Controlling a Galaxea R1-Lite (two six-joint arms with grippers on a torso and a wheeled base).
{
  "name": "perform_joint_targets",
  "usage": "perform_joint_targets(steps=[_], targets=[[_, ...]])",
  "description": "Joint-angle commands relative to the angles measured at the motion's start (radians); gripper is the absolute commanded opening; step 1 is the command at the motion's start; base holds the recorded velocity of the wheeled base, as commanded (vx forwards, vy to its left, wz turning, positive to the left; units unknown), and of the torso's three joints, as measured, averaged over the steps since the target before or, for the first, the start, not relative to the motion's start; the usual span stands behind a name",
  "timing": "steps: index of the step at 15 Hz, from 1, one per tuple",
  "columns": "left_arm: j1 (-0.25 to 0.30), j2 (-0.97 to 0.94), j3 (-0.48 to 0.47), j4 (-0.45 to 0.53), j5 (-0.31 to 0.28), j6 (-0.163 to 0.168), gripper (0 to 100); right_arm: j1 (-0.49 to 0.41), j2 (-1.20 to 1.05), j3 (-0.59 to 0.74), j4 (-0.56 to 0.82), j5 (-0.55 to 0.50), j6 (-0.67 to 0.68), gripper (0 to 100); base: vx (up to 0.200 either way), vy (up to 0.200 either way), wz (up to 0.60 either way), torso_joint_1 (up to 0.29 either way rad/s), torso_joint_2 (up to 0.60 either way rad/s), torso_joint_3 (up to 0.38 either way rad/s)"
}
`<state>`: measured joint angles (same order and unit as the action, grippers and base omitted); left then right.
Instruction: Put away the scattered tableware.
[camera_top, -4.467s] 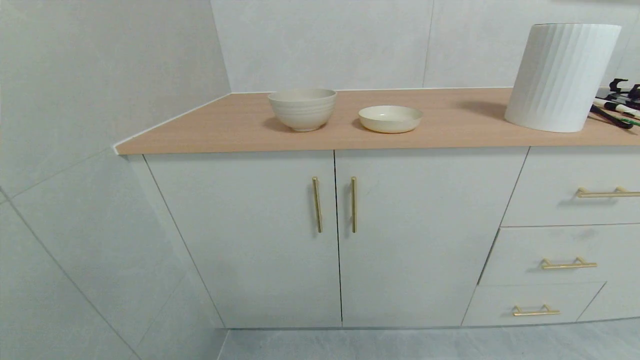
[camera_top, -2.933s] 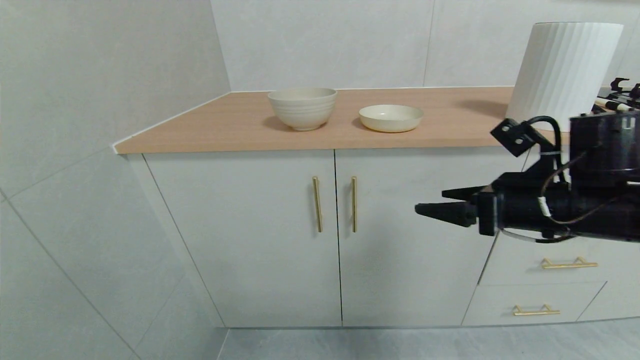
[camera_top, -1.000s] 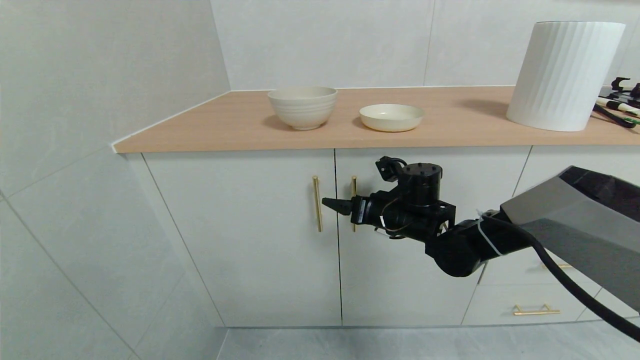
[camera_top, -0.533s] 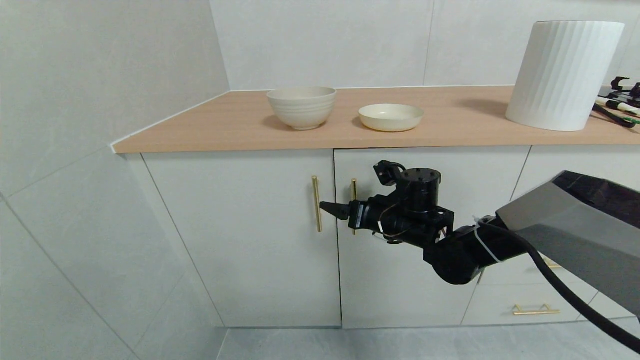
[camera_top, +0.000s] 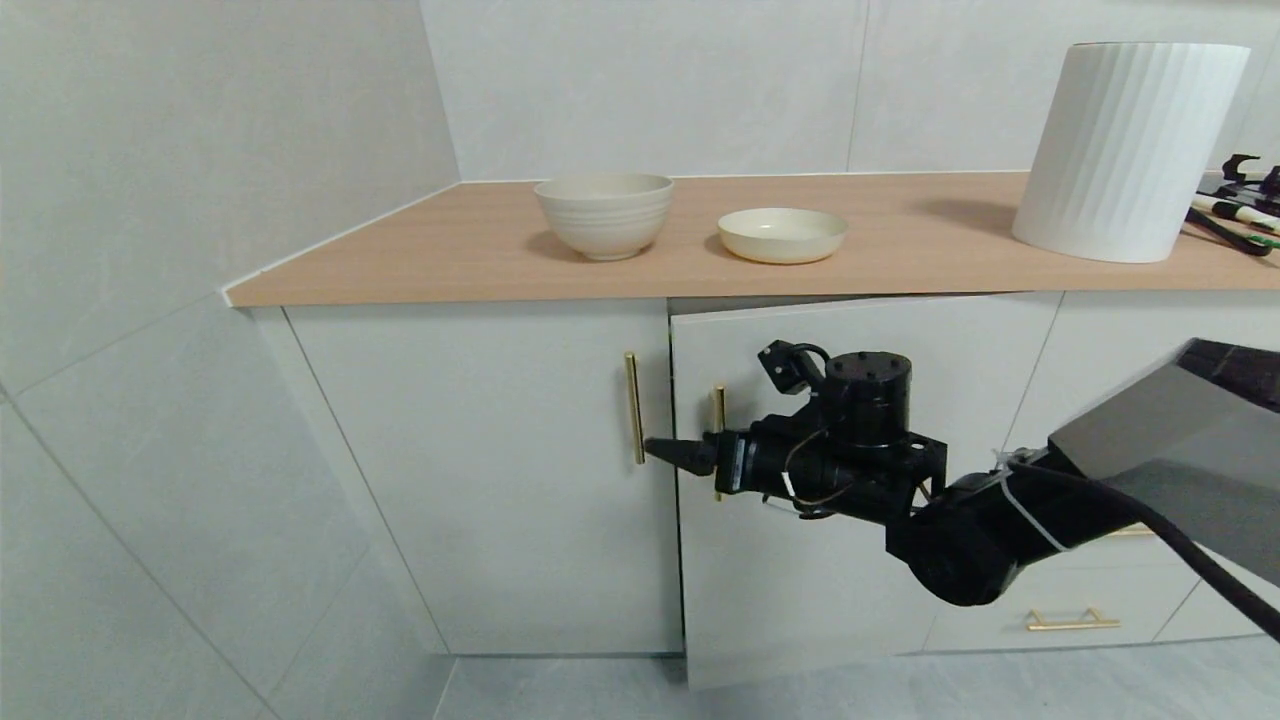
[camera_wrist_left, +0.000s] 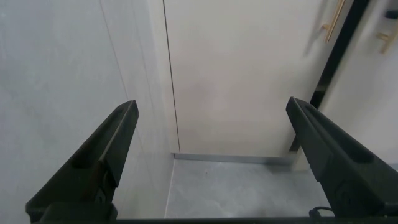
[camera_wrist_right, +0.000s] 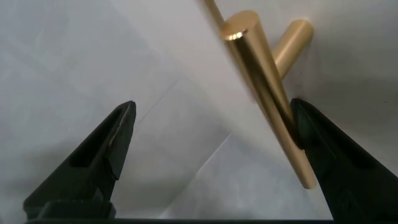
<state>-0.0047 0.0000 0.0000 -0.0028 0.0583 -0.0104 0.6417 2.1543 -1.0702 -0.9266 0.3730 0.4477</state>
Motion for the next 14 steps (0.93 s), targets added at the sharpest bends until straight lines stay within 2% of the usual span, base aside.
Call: perform_joint_targets(steps=[1, 8, 11, 14], targets=[[0.000, 0.000, 0.000, 0.000, 0.002, 0.000, 100, 0.000, -0.114, 0.128, -0.034, 0.061, 0.000, 100, 0.000, 0.000, 0.00, 0.000, 0.00, 0.000], [0.000, 0.000, 0.000, 0.000, 0.000, 0.000, 100, 0.001, -0.286, 0.423, -0.118, 0.216, -0.001, 100, 0.000, 0.000, 0.00, 0.000, 0.00, 0.000], [0.000, 0.000, 0.000, 0.000, 0.000, 0.001, 100, 0.027, -0.287, 0.475, -0.178, 0.230, -0.003, 100, 0.000, 0.000, 0.00, 0.000, 0.00, 0.000], [0.000, 0.000, 0.000, 0.000, 0.000, 0.004, 100, 0.032, -0.287, 0.483, -0.182, 0.230, -0.003, 100, 0.000, 0.000, 0.00, 0.000, 0.00, 0.000]])
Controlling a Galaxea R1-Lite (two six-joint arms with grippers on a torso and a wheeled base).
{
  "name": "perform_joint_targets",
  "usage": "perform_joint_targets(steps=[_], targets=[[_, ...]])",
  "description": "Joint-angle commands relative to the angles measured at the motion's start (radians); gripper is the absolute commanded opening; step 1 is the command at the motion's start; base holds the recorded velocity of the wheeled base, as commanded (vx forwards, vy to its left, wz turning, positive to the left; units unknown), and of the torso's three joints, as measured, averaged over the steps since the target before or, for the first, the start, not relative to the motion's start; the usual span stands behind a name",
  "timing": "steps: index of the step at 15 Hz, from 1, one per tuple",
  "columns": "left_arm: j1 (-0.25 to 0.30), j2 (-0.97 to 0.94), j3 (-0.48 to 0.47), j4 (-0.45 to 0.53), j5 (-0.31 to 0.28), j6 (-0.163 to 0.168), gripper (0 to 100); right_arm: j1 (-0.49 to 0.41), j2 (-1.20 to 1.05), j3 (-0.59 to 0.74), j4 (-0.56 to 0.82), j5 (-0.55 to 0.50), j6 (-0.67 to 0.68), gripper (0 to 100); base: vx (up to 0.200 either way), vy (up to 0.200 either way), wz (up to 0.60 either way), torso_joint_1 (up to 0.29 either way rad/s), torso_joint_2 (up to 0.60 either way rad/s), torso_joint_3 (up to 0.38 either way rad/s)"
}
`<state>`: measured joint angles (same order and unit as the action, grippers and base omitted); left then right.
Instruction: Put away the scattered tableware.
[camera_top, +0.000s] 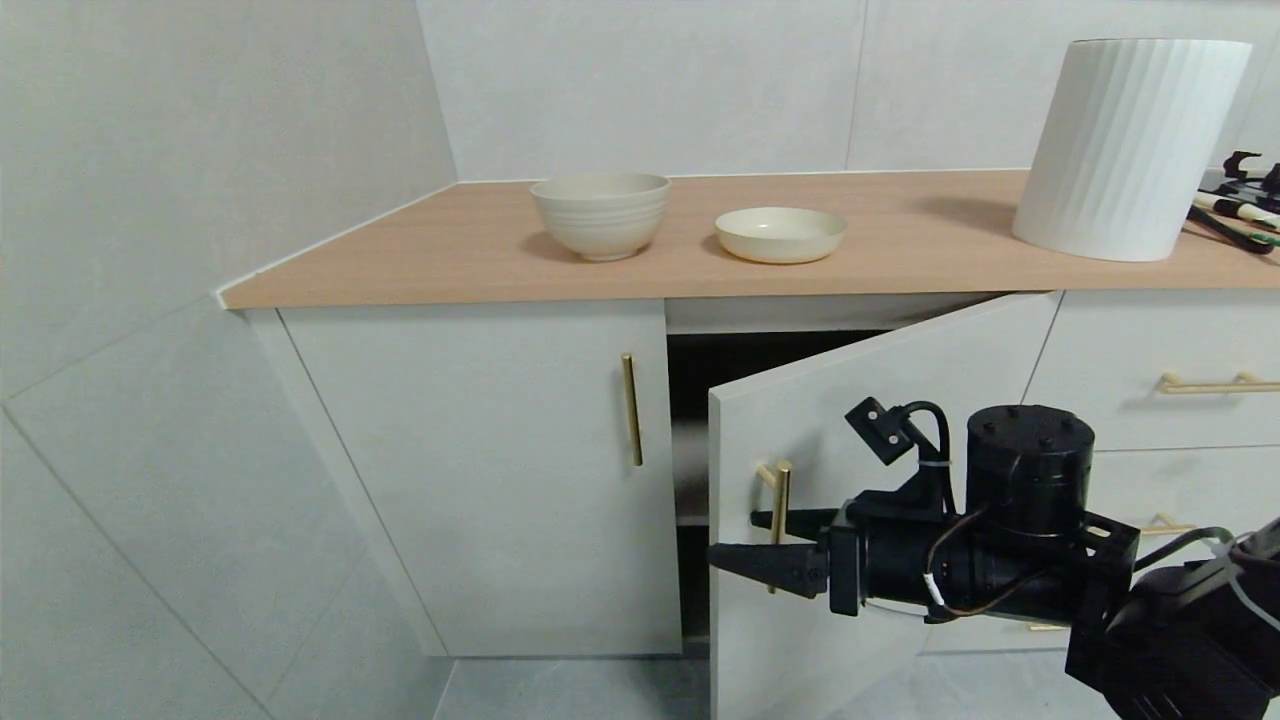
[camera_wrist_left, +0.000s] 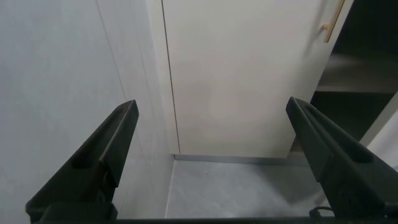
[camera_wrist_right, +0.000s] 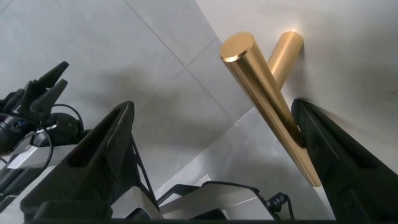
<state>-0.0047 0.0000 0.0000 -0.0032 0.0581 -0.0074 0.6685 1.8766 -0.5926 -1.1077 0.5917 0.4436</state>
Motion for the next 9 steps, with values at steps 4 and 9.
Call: perform_joint_targets(steps=[4, 9], targets=[[0.000, 0.000, -0.006, -0.006, 0.005, 0.035, 100, 0.017, -0.011, 0.010, -0.003, 0.011, 0.001, 100, 0.000, 0.000, 0.00, 0.000, 0.00, 0.000], [-0.054, 0.196, -0.514, 0.353, -0.116, -0.012, 100, 0.022, -0.022, 0.017, -0.003, 0.011, 0.000, 100, 0.000, 0.000, 0.00, 0.000, 0.00, 0.000]])
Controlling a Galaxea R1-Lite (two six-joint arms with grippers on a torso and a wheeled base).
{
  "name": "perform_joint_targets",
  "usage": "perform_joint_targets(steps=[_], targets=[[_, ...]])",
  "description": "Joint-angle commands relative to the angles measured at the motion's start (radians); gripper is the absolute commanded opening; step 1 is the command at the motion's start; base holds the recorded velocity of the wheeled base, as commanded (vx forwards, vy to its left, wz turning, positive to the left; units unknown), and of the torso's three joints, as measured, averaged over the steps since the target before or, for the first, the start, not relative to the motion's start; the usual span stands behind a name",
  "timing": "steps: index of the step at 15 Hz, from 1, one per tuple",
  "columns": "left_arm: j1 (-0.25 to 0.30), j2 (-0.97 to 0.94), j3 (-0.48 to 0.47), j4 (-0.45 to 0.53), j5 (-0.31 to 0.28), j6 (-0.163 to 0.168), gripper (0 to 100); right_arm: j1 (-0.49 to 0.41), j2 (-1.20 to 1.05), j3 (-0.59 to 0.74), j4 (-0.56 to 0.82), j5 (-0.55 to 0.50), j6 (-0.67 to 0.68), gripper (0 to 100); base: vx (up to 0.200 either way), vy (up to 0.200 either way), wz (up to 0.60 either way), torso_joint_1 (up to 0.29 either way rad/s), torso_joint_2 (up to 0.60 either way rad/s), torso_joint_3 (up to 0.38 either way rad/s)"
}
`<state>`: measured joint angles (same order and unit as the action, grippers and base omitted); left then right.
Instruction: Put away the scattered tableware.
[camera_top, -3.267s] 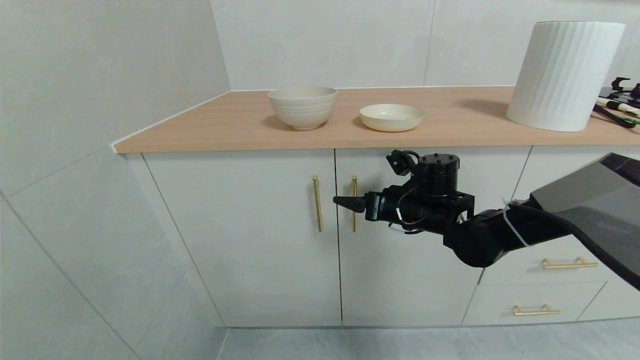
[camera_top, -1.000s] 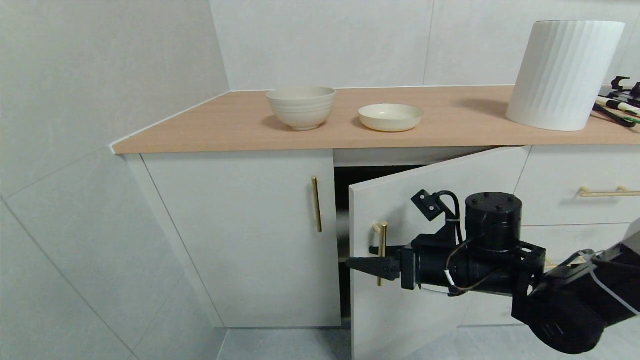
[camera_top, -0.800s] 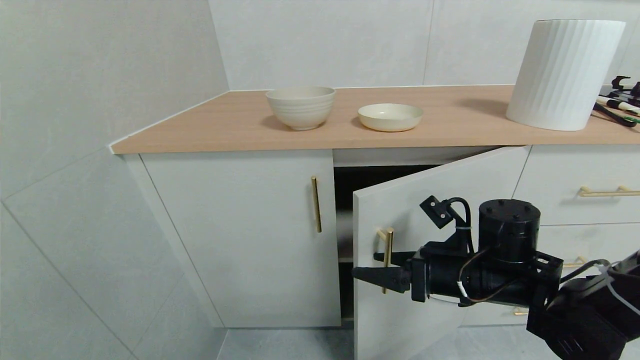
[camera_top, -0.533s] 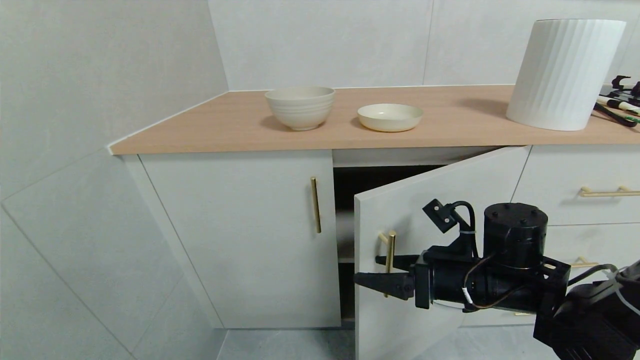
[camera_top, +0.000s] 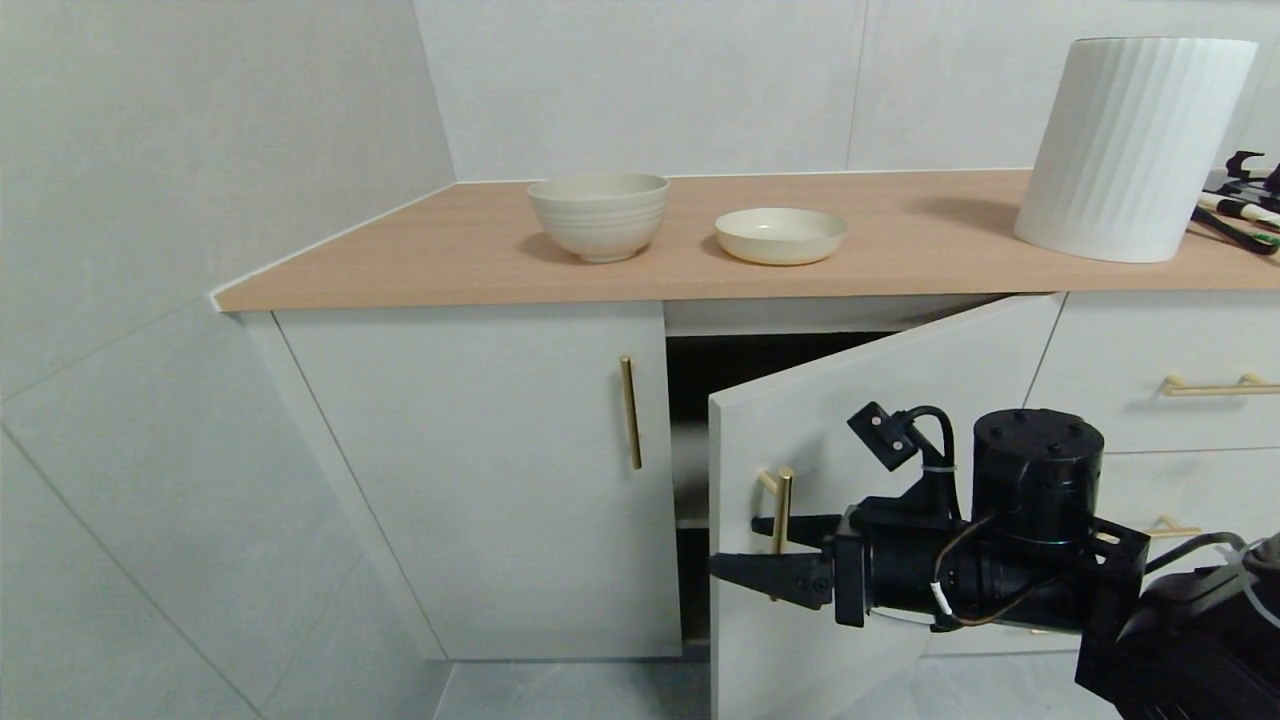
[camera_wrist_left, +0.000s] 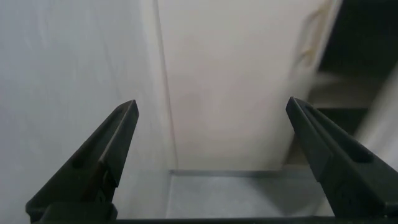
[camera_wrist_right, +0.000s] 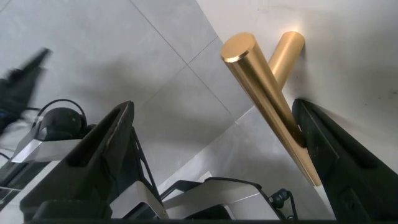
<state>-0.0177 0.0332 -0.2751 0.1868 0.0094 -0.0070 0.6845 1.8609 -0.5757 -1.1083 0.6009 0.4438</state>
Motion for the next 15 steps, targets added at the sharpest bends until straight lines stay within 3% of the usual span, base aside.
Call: perform_joint_targets(steps=[1, 2, 4, 6, 7, 9, 11, 12, 15], targets=[[-0.061, 0.275, -0.326, 0.204, -0.134, -0.013, 100, 0.007, -0.006, 0.001, -0.002, 0.002, -0.001, 100, 0.000, 0.000, 0.00, 0.000, 0.00, 0.000], [-0.065, 0.422, -0.385, 0.189, -0.198, -0.011, 100, 0.012, -0.006, 0.001, -0.002, 0.002, -0.001, 100, 0.000, 0.000, 0.00, 0.000, 0.00, 0.000], [-0.073, 0.668, -0.440, 0.074, -0.261, 0.002, 100, 0.018, -0.014, 0.004, -0.002, 0.002, -0.002, 100, 0.000, 0.000, 0.00, 0.000, 0.00, 0.000], [-0.110, 0.841, -0.455, -0.044, -0.318, -0.005, 100, 0.020, -0.015, 0.007, -0.002, 0.002, -0.002, 100, 0.000, 0.000, 0.00, 0.000, 0.00, 0.000], [-0.183, 0.996, -0.447, -0.141, -0.342, -0.039, 100, 0.021, -0.023, 0.007, -0.002, 0.002, -0.002, 100, 0.000, 0.000, 0.00, 0.000, 0.00, 0.000], [-0.318, 1.151, -0.412, -0.245, -0.345, -0.153, 100, 0.020, -0.028, 0.011, -0.002, 0.002, -0.002, 100, 0.000, 0.000, 0.00, 0.000, 0.00, 0.000], [-0.377, 1.269, -0.377, -0.412, -0.344, -0.226, 100, 0.020, -0.029, 0.014, -0.002, 0.002, -0.002, 100, 0.000, 0.000, 0.00, 0.000, 0.00, 0.000], [-0.393, 1.363, -0.369, -0.558, -0.342, -0.255, 100, 0.020, -0.029, 0.014, -0.002, 0.002, -0.002, 100, 0.000, 0.000, 0.00, 0.000, 0.00, 0.000], [-0.438, 1.489, -0.408, -0.698, -0.338, -0.264, 100, 0.020, -0.031, 0.017, -0.002, 0.002, -0.002, 100, 0.000, 0.000, 0.00, 0.000, 0.00, 0.000]])
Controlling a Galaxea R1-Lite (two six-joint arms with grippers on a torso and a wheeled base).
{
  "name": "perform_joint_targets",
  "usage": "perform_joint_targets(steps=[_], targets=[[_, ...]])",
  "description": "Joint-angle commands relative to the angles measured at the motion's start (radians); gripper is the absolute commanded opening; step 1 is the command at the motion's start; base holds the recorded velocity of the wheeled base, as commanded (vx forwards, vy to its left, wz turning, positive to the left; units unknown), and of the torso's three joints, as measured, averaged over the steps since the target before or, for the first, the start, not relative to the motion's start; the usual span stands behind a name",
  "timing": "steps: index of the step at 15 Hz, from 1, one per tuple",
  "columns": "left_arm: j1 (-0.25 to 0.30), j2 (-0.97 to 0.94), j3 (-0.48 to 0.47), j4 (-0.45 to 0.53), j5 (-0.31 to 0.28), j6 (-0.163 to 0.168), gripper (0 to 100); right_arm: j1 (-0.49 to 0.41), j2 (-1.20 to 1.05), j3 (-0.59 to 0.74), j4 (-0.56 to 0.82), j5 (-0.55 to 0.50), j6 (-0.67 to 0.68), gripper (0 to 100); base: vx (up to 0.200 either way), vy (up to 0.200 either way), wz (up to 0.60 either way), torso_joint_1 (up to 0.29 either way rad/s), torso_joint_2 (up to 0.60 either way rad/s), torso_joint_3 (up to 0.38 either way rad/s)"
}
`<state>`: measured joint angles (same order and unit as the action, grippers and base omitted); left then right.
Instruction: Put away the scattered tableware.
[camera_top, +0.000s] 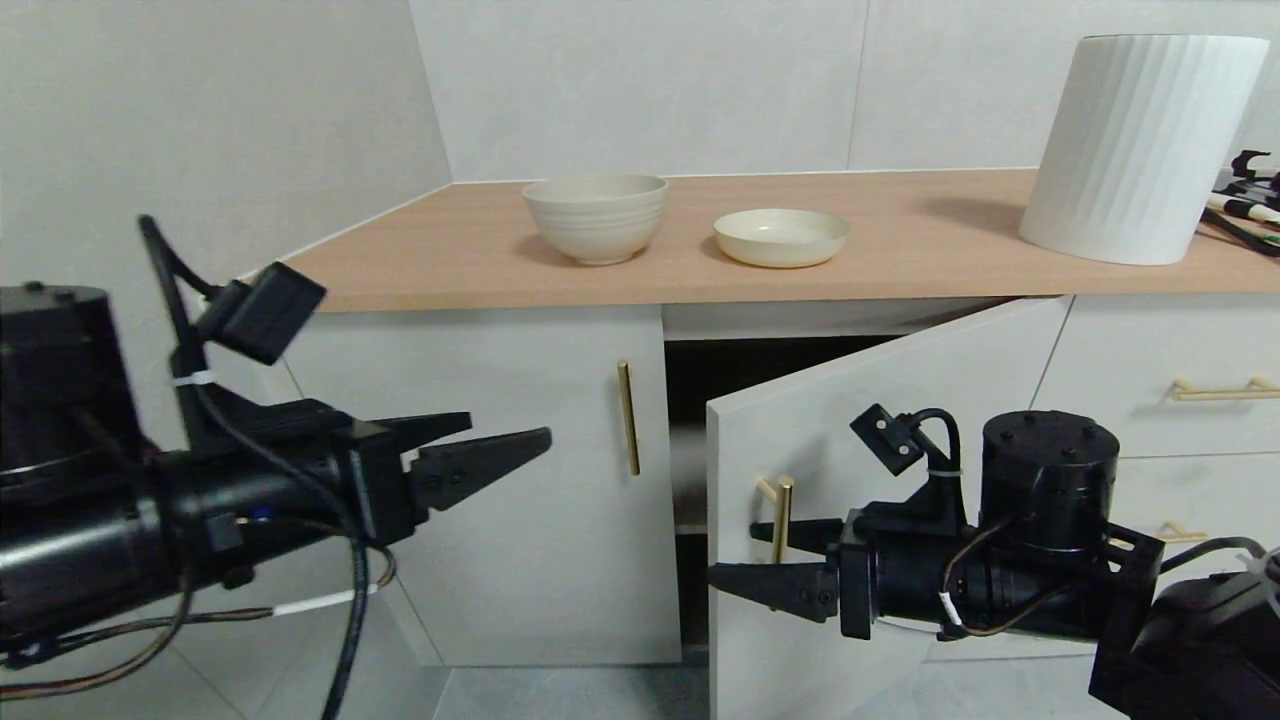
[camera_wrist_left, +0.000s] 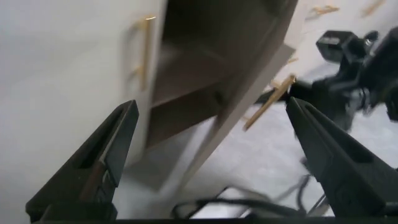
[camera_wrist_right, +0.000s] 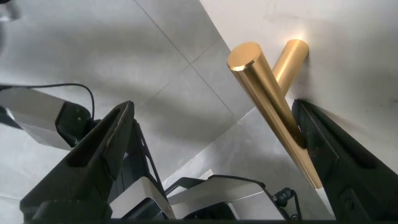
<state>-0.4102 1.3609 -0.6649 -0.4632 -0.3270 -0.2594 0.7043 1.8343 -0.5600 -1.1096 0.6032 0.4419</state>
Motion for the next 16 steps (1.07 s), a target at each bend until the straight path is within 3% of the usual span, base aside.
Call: perform_joint_targets(steps=[1, 3, 7, 8, 9, 13, 16], targets=[[-0.056, 0.175, -0.009, -0.058, -0.001, -0.014, 100, 0.000, -0.003, 0.003, -0.001, 0.000, 0.000, 100, 0.000, 0.000, 0.00, 0.000, 0.00, 0.000], [-0.091, 0.215, 0.045, -0.072, -0.014, -0.021, 100, 0.000, 0.000, 0.009, -0.001, 0.000, -0.002, 100, 0.000, 0.000, 0.00, 0.000, 0.00, 0.000], [-0.128, 0.291, 0.074, -0.229, 0.013, -0.038, 100, 0.000, 0.000, 0.011, -0.001, 0.000, -0.002, 100, 0.000, 0.000, 0.00, 0.000, 0.00, 0.000], [-0.130, 0.297, 0.074, -0.236, 0.019, -0.047, 0, 0.000, 0.000, 0.011, -0.001, 0.000, -0.002, 100, 0.000, 0.000, 0.00, 0.000, 0.00, 0.000], [-0.136, 0.316, 0.068, -0.258, 0.022, -0.063, 0, 0.000, 0.000, 0.011, -0.001, 0.000, -0.002, 100, 0.000, 0.000, 0.00, 0.000, 0.00, 0.000], [-0.139, 0.362, 0.061, -0.364, 0.020, -0.052, 0, 0.000, -0.003, 0.012, -0.001, 0.000, -0.003, 100, 0.000, 0.000, 0.00, 0.000, 0.00, 0.000], [-0.150, 0.495, -0.041, -0.433, -0.003, -0.049, 0, 0.000, -0.001, 0.015, -0.001, 0.000, -0.003, 100, 0.000, 0.000, 0.00, 0.000, 0.00, 0.000]])
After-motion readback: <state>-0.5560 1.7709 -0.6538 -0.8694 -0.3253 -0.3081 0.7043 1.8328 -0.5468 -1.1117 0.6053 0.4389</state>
